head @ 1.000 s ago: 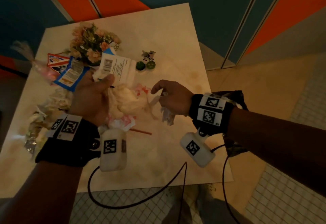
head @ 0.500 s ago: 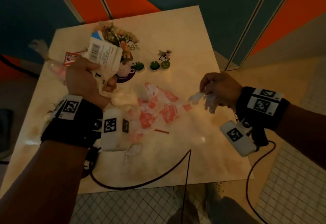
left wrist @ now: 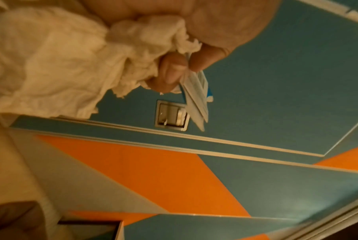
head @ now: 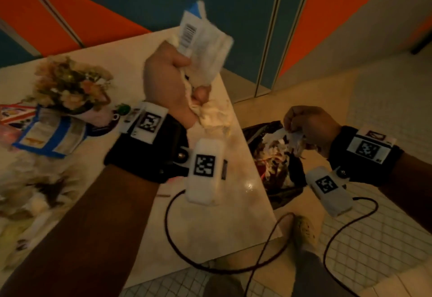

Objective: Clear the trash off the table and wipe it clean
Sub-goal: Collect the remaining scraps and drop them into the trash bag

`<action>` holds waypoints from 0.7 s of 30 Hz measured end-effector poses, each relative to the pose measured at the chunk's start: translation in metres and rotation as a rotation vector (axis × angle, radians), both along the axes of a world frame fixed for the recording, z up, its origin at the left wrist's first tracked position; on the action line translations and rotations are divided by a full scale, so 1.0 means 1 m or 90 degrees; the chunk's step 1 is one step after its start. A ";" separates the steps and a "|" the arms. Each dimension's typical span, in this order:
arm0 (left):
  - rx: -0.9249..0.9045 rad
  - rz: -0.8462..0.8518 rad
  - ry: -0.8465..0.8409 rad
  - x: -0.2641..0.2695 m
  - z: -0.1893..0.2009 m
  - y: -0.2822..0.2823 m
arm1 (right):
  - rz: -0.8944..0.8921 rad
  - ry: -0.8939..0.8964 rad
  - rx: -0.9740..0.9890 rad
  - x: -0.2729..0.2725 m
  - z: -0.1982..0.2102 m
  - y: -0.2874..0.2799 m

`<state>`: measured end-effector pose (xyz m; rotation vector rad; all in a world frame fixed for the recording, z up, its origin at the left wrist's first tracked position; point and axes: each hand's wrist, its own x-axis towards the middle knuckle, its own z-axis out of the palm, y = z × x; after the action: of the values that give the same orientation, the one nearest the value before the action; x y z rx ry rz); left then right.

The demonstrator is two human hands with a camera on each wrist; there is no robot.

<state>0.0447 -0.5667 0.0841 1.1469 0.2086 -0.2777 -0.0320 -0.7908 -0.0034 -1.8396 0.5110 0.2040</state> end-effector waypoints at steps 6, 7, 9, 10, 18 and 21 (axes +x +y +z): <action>0.059 -0.009 0.095 -0.007 -0.062 -0.123 | 0.011 0.102 0.040 -0.005 -0.048 -0.079; 0.070 -0.012 0.118 -0.006 -0.077 -0.141 | 0.004 0.124 0.039 -0.004 -0.061 -0.092; 0.102 0.012 0.157 0.000 -0.113 -0.170 | -0.005 0.165 0.031 -0.001 -0.086 -0.114; 0.129 0.026 0.177 0.003 -0.133 -0.182 | -0.008 0.182 0.029 0.002 -0.097 -0.122; 0.321 0.103 0.382 -0.002 -0.288 -0.227 | -0.005 0.268 0.003 0.030 -0.175 -0.158; 0.346 0.134 0.403 -0.011 -0.324 -0.235 | 0.022 0.270 -0.020 0.047 -0.197 -0.158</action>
<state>0.0338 -0.8022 -0.2398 1.5308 1.0050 -0.4061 0.0151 -0.9487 -0.2004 -1.8406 0.7768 0.6211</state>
